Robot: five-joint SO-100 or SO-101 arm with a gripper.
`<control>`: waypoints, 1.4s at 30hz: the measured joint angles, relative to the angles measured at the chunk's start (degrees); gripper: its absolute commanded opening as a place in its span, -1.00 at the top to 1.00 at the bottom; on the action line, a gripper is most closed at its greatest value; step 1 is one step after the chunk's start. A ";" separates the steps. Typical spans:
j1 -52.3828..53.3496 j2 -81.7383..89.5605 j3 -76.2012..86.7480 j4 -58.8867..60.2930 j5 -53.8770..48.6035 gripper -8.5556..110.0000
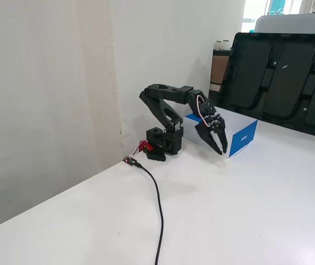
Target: Pick the gray block and keep it in the box.
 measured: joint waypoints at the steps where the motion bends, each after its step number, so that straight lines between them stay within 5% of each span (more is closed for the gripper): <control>1: 2.37 1.32 1.67 -0.44 0.00 0.85; 8: 12.04 14.94 13.89 -2.02 -0.18 0.85; 24: 13.27 51.42 32.26 9.49 -0.88 0.85; 42: 14.59 52.21 33.66 12.74 -0.88 0.85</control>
